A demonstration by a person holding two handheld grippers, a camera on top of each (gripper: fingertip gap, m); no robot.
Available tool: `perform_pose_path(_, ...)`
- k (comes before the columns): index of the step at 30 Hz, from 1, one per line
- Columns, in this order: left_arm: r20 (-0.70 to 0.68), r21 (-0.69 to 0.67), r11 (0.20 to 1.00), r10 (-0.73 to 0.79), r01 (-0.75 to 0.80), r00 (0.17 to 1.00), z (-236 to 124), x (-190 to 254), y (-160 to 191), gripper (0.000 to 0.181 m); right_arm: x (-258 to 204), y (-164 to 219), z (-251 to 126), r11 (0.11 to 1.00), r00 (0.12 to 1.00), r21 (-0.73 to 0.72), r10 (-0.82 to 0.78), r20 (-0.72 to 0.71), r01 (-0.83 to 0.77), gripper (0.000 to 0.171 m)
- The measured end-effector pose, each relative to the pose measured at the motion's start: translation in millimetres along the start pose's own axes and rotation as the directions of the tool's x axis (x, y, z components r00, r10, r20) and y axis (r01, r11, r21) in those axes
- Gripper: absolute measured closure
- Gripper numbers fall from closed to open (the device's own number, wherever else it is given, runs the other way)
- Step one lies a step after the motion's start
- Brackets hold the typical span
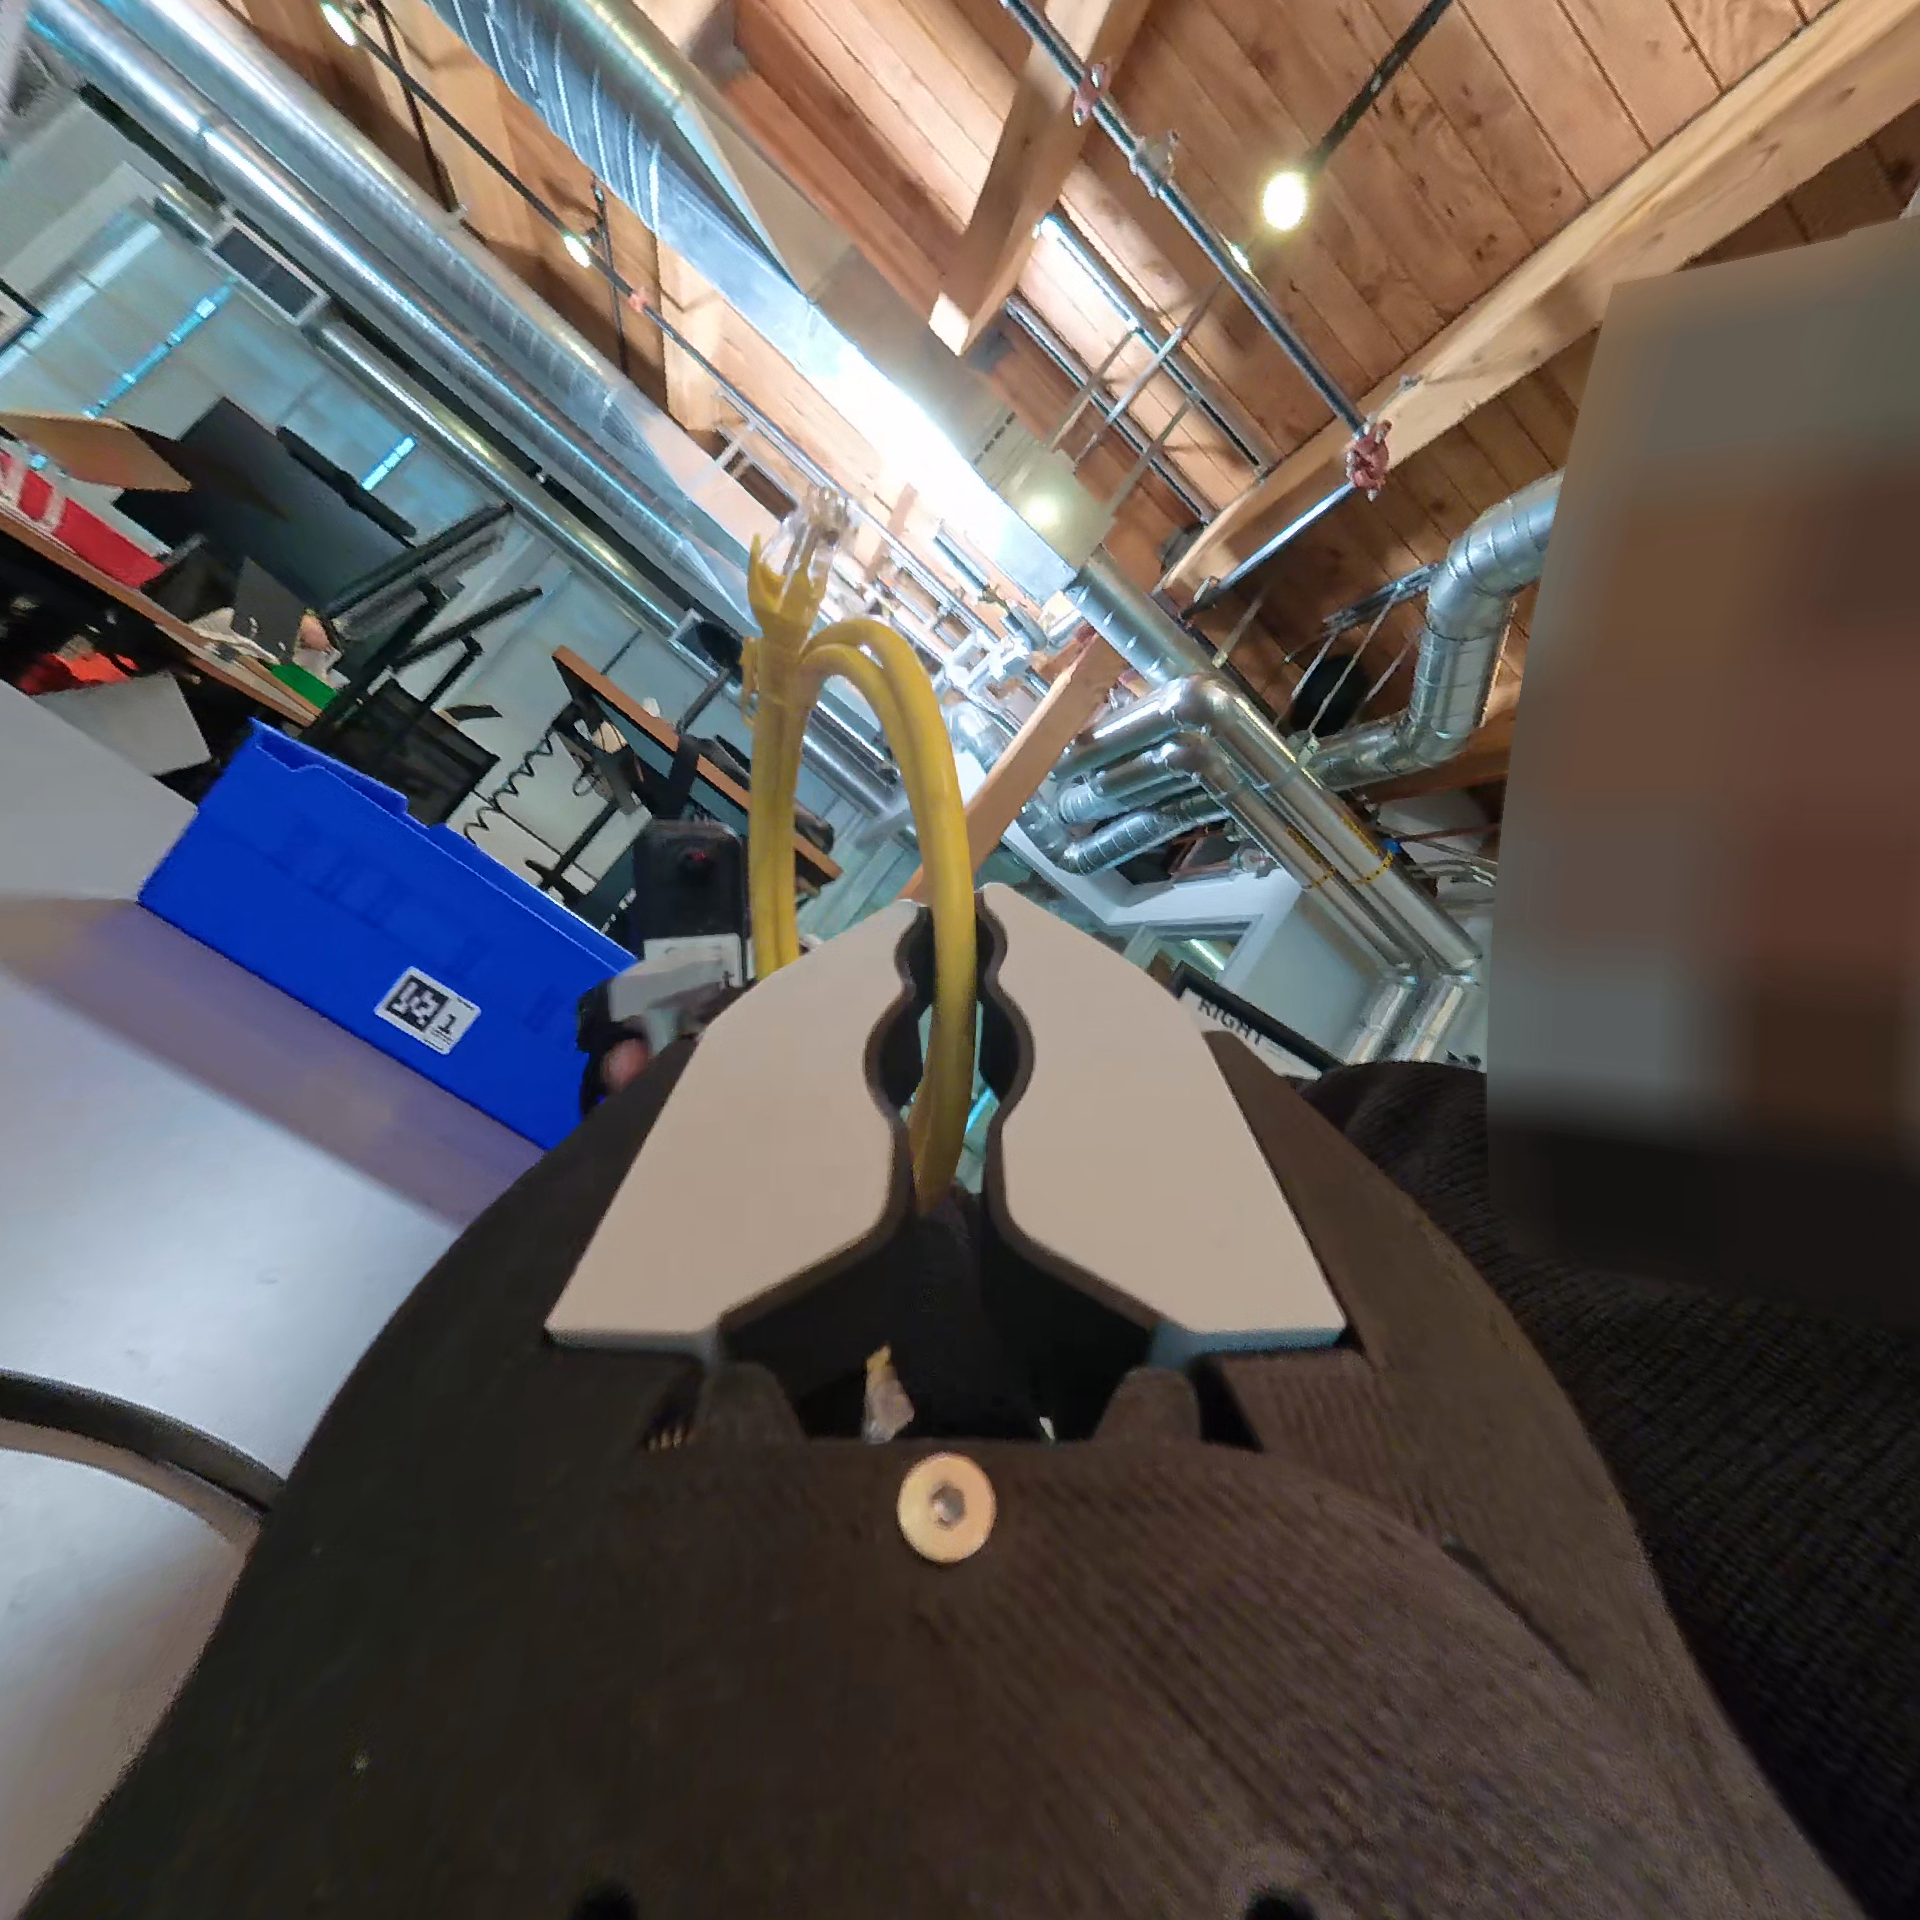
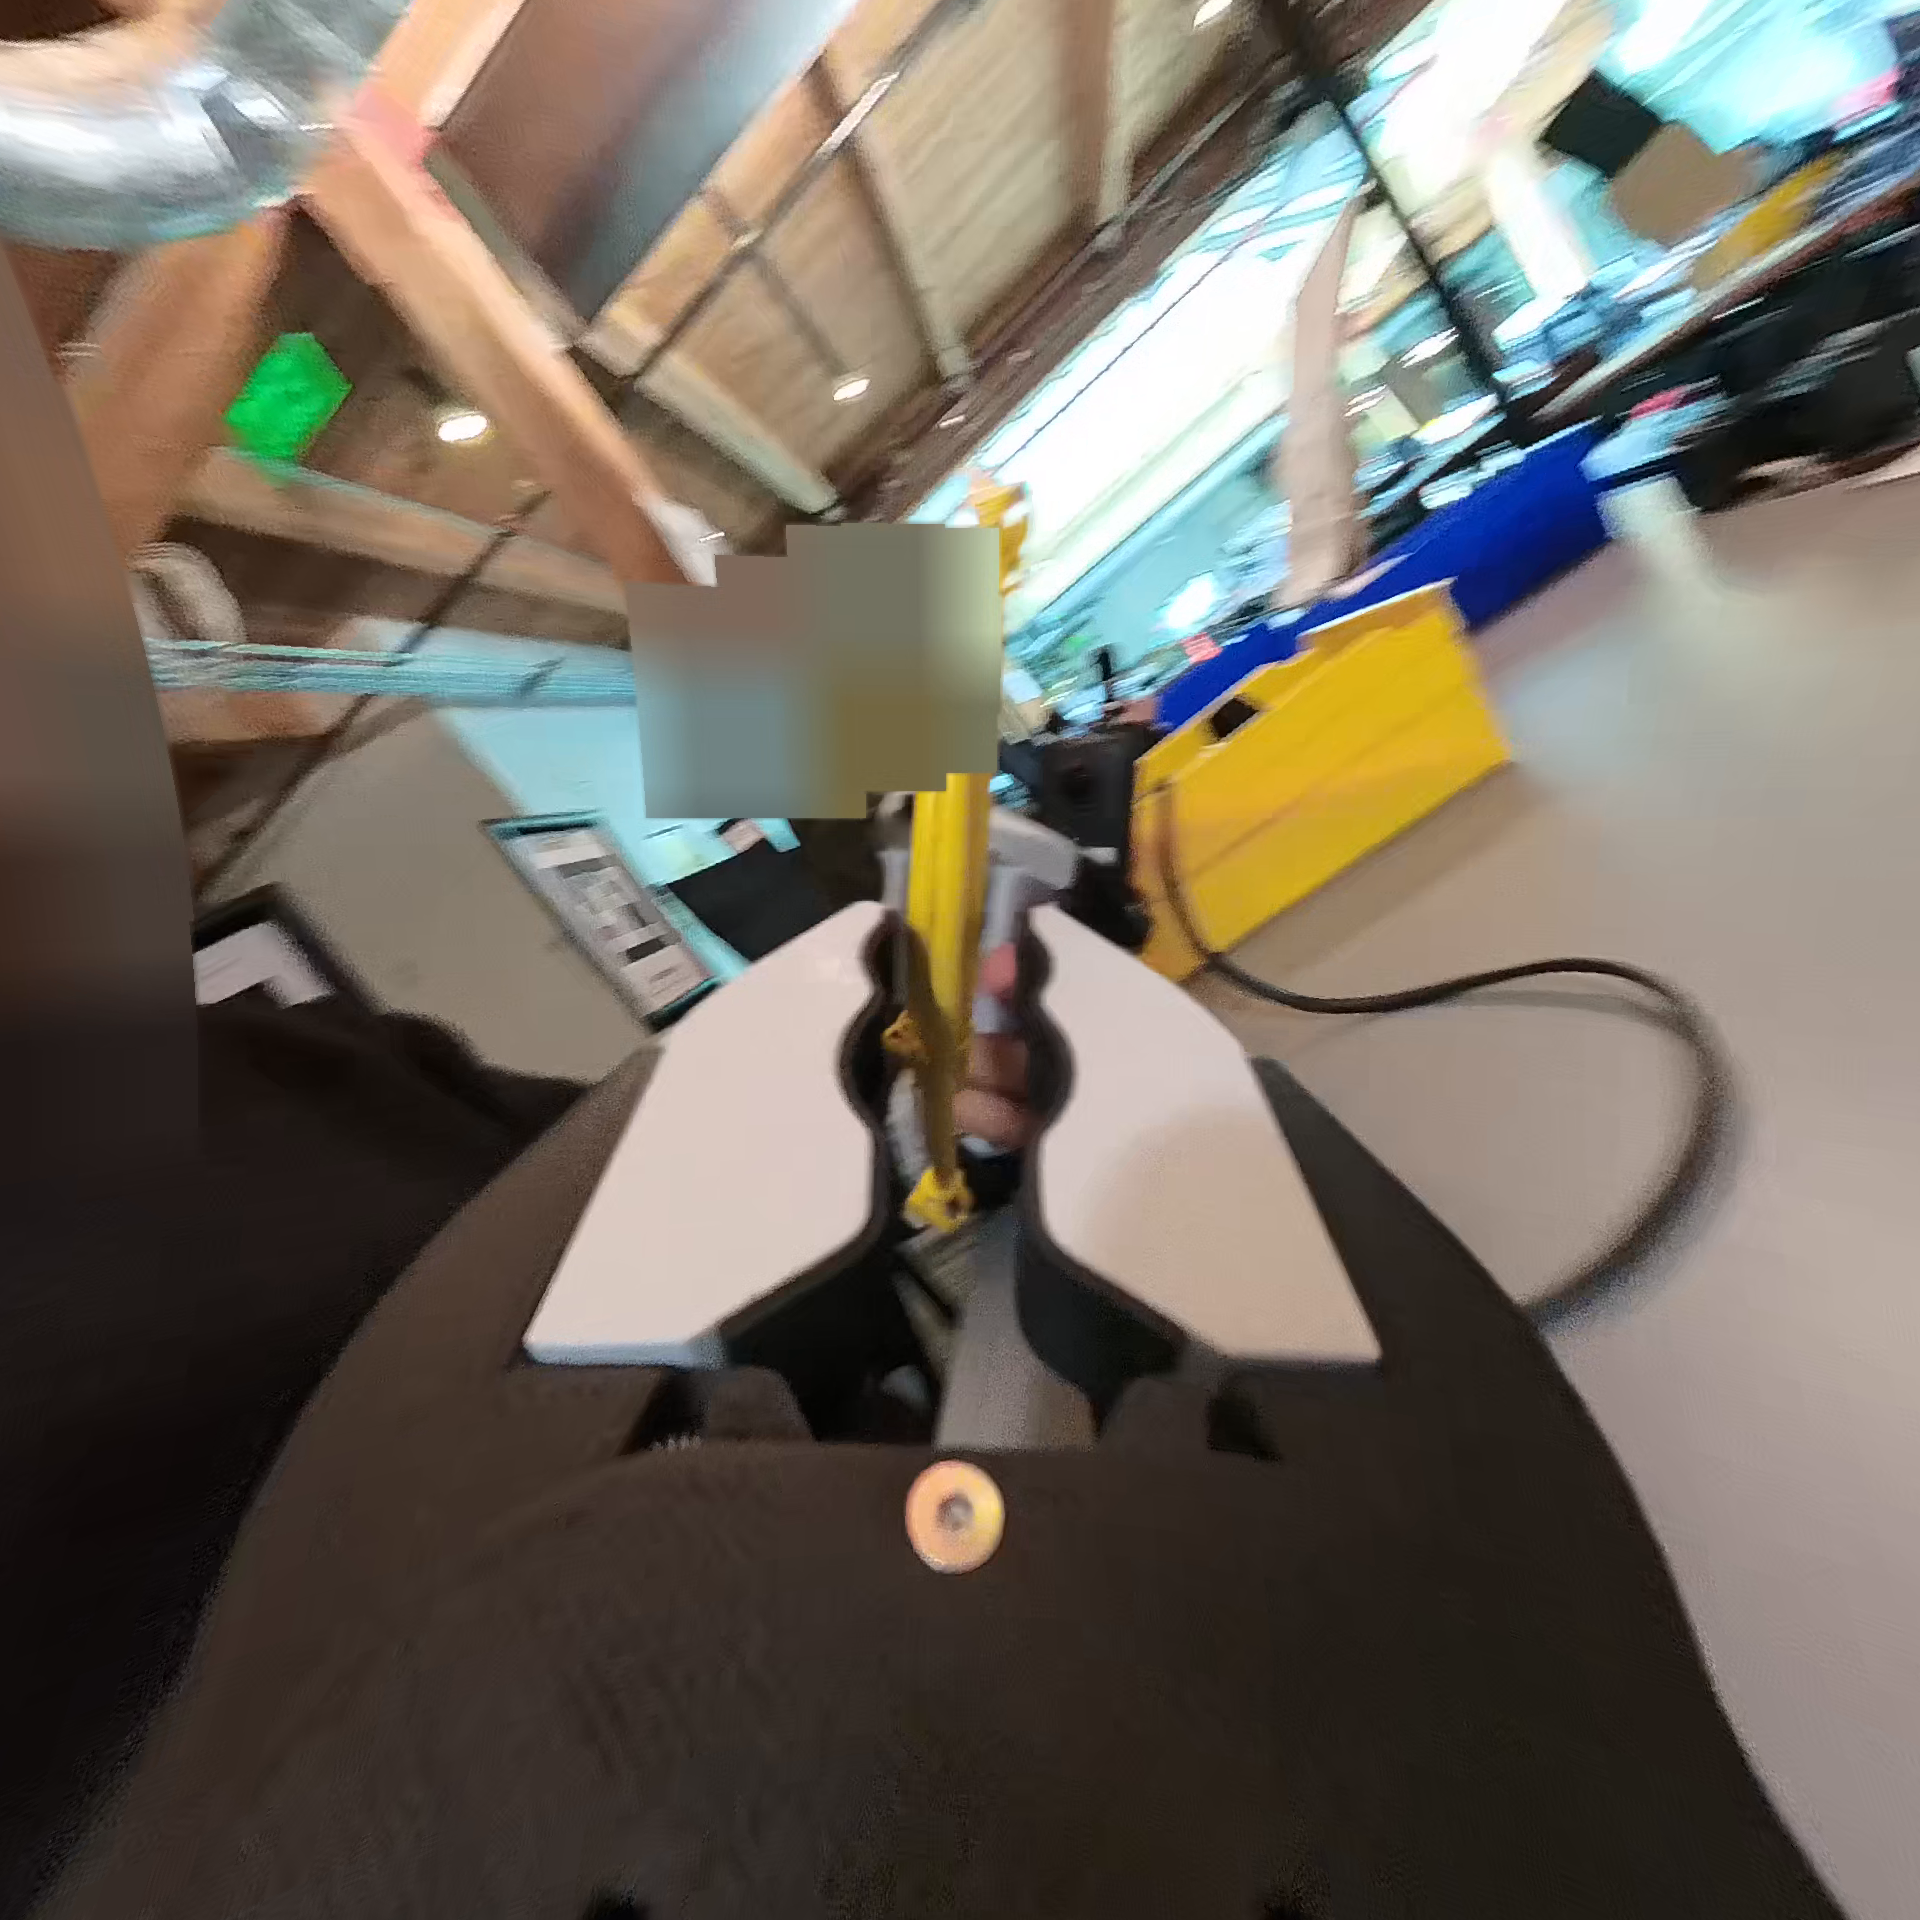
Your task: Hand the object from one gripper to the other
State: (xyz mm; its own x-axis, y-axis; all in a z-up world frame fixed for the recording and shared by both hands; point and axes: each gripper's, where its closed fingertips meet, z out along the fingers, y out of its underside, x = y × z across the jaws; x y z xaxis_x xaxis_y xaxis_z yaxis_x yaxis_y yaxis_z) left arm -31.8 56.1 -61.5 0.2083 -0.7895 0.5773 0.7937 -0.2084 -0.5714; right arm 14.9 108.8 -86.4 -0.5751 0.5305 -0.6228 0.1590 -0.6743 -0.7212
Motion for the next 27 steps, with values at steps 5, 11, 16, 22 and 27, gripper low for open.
perform_pose_path(5,0.083,0.102,0.995,0.003,-0.012,0.997,-11.8,-12.2,-17.4,0.174,43.5,-33.1,-26.7,0.976,0.934,0.161,-0.085,-0.346,0.148,0.105)
perform_pose_path(11,0.224,0.154,0.985,0.035,-0.071,0.974,-21.5,-28.6,-25.1,0.174,35.6,-15.4,-10.5,0.846,0.721,-0.162,-0.520,-0.457,0.508,0.098)
perform_pose_path(16,0.238,0.148,0.987,0.031,-0.068,0.971,-12.5,-28.3,-12.2,0.175,19.0,40.7,25.6,0.515,0.453,-0.449,-0.857,-0.247,0.730,0.093)
perform_pose_path(22,0.228,0.144,0.989,0.009,-0.043,0.974,-0.3,-24.4,3.0,0.175,28.9,66.5,29.8,0.188,0.170,-0.622,-0.981,-0.089,0.760,0.104)
perform_pose_path(27,0.182,0.187,0.981,-0.087,0.052,0.979,3.1,-23.8,7.5,0.175,43.5,68.7,20.5,0.082,0.078,-0.690,-0.996,-0.036,0.719,0.157)
